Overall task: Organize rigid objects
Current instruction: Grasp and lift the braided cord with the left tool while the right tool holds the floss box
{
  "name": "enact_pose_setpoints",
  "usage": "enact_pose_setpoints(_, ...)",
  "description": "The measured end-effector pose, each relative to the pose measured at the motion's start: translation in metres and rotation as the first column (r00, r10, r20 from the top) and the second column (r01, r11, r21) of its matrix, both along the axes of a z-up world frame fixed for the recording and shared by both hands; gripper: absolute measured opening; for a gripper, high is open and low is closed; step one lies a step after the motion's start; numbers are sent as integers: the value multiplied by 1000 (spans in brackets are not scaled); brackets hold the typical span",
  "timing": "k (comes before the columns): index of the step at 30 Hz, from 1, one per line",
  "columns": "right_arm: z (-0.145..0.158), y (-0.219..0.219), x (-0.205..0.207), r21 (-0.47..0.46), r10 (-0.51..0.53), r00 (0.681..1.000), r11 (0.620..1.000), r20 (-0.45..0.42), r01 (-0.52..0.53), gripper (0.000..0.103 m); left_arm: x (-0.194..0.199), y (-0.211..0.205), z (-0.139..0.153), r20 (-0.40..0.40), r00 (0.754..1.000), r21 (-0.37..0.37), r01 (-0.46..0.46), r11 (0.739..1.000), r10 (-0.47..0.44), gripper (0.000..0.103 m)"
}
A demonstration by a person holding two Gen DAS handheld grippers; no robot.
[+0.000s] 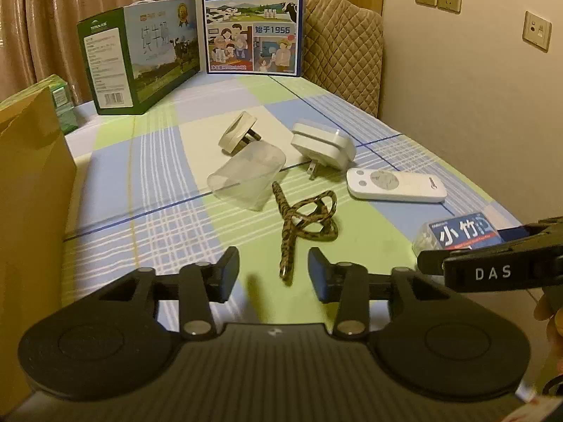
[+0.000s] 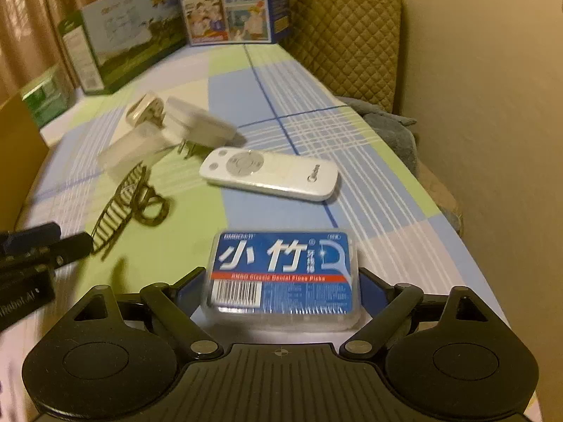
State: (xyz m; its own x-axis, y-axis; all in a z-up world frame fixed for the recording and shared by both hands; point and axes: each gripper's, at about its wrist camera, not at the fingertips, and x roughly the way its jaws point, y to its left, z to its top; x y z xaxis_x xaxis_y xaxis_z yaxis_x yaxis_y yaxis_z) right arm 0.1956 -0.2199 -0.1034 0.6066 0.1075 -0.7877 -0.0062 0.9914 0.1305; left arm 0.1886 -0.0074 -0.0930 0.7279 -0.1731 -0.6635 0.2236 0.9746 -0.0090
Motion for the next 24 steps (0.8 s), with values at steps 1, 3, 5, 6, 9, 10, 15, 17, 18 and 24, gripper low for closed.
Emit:
enact_pose_setpoints(1,0,-2,1,10,-11,1000,1000,1,11,86,2,-1,-1,2,1000,-1,3,1000,-3,46)
enact_pose_setpoints(3,1,-4,3,8,-19,1000,1000,-2,19,84,6,-5,-2,6,1000,-2,10,1000,-10,51)
enact_pose_setpoints(5,4,-5,3,-22,-36,999,999,-4,36,84,12,-10,-3,9,1000,-1,21,1000,-21,53)
enact_pose_setpoints(6,5,-6,3,-40,-42,999,998,-1,41,84,15,-13,-5,12,1000,2,25,1000,-25,54)
enact_pose_setpoints(9,4,-8,3,-28,-47,999,998,-6,47,83,25,-22,-9,7,999,-7,32,999,-32,55)
enact_pose_setpoints(10,4,-9,3,-24,-48,999,999,-6,48,83,28,-25,-11,3,999,-9,32,999,-32,56)
enact_pose_setpoints(15,4,-11,4,0,-67,998,998,-3,67,83,46,-32,-20,-26,999,-4,-18,1000,18,53)
enact_pose_setpoints(17,5,-12,4,5,-67,998,998,0,67,83,49,-29,-22,-35,999,-24,-27,999,27,43)
enact_pose_setpoints(18,5,-12,4,9,-66,998,998,-1,66,83,49,-28,-21,-35,999,-31,-28,999,26,36)
enact_pose_setpoints(24,7,-8,3,46,-38,999,998,8,38,84,16,-9,-14,-60,997,-14,-45,999,44,35)
